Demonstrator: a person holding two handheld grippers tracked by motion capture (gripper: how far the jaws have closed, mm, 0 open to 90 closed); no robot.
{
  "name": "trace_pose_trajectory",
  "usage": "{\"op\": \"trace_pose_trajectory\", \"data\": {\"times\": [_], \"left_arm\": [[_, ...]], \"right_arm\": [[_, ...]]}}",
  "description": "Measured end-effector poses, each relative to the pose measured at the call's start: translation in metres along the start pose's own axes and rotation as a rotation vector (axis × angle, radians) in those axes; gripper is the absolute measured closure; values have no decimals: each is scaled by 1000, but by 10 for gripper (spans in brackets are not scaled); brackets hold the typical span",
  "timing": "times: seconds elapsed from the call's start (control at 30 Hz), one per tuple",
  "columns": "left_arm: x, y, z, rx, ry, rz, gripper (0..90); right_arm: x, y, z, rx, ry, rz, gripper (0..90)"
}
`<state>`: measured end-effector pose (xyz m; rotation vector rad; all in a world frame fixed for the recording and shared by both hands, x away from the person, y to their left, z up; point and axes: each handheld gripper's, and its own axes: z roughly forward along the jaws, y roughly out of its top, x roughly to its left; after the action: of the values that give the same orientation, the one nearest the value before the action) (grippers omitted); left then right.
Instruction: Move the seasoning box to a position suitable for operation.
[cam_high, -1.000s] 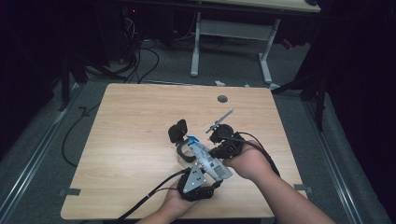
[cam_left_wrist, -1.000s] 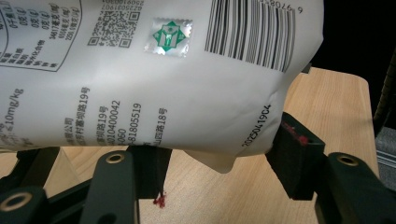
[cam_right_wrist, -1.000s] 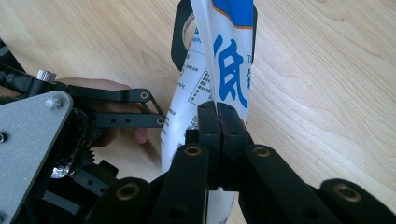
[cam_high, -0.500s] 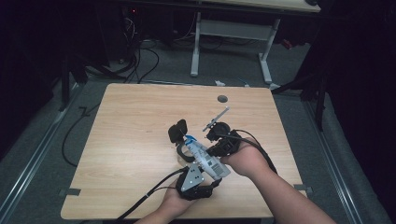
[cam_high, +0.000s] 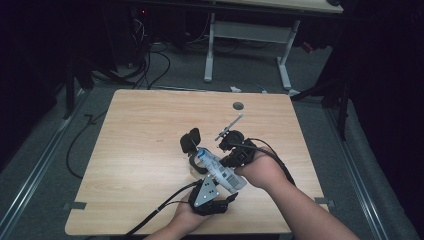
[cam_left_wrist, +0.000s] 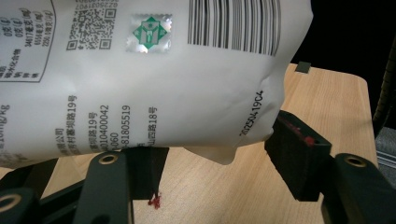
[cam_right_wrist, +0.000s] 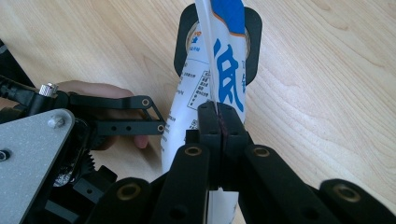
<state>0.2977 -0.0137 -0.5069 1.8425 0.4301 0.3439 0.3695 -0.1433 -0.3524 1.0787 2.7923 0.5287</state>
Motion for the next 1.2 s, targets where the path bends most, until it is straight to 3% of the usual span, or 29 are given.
{"op": "trace_pose_trajectory", "data": {"times": [1.2], "left_arm": [[2,2,0,-10,10,-9,429]], "right_arm": [[-4,8,1,15,0,-8,900]]}}
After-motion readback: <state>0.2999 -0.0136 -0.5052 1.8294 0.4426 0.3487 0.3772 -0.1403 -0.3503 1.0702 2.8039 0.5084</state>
